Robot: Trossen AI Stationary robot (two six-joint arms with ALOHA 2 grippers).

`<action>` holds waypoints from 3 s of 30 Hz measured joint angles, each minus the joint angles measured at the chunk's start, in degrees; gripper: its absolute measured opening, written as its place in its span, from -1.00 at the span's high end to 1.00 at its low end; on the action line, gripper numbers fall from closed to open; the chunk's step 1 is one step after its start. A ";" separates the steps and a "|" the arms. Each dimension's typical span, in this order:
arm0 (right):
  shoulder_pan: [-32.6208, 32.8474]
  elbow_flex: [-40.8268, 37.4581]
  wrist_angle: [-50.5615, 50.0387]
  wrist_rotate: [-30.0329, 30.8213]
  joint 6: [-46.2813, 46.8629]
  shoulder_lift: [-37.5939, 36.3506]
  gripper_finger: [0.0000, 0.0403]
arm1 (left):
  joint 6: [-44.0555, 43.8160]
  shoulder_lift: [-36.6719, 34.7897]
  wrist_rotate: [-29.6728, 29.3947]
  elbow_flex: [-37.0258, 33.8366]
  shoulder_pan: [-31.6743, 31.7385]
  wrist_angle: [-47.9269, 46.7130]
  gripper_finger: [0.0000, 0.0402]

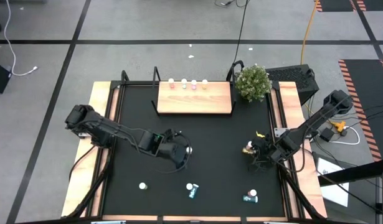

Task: Pick and place medicine bottles onto shelf by color
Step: Put the top orange pill bottle on the shelf aligned with the other orange pill bottle

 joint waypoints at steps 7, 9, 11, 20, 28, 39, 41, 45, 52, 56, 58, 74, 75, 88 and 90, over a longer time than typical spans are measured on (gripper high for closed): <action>0.00 0.00 7.97 -11.43 -5.52 0.00 -0.11 | 0.00 0.00 1.57 0.00 1.82 0.58 -0.26; 0.02 0.00 10.26 -14.88 -5.61 -0.04 -0.11 | 0.12 0.00 1.70 0.00 1.89 0.63 -0.26; 0.13 0.00 10.46 -15.35 -4.65 -0.44 -0.11 | 0.83 0.00 2.36 0.00 2.10 0.66 -0.26; 0.15 0.02 -0.92 -4.79 1.44 -4.26 -0.11 | 1.03 0.00 2.60 0.00 2.48 0.73 -0.26; 0.15 -1.82 -2.16 5.71 -3.19 -4.39 -0.11 | 1.16 0.00 2.63 0.00 2.46 0.76 -0.26; -0.14 -9.18 10.95 7.41 -5.48 -4.35 0.12 | 4.11 0.00 2.69 0.00 3.76 0.76 -0.26; -0.33 -9.25 10.94 7.28 -6.62 -4.35 0.19 | 4.56 0.00 2.69 0.00 3.92 0.76 -0.26; -0.44 -9.29 11.74 6.24 -8.32 -4.39 0.35 | 5.71 0.00 2.71 0.00 4.13 0.76 -0.26; -2.17 -5.66 16.25 4.13 -14.33 -5.19 0.52 | 10.05 0.02 3.59 0.00 7.03 9.96 -0.26; -6.54 0.93 15.71 2.41 -25.53 -4.83 0.50 | 17.09 0.15 7.90 0.02 9.34 27.58 -0.26; -9.84 4.74 15.26 1.02 -30.61 -4.31 0.49 | 20.45 0.48 9.69 0.13 10.59 34.31 -0.26; -27.71 25.03 16.52 -19.95 -57.50 13.30 0.48 | 28.45 7.42 24.70 1.47 16.43 43.14 -0.26; -28.10 25.80 16.65 -20.87 -58.10 14.32 0.48 | 28.30 7.85 25.15 1.88 16.37 43.31 -0.26; -30.95 28.94 22.39 -26.03 -57.91 19.19 0.48 | 27.34 11.45 28.64 4.11 14.97 33.43 -0.26; -30.95 28.94 22.33 -26.00 -57.63 19.19 0.48 | 26.48 11.58 28.62 4.09 15.24 34.22 -0.26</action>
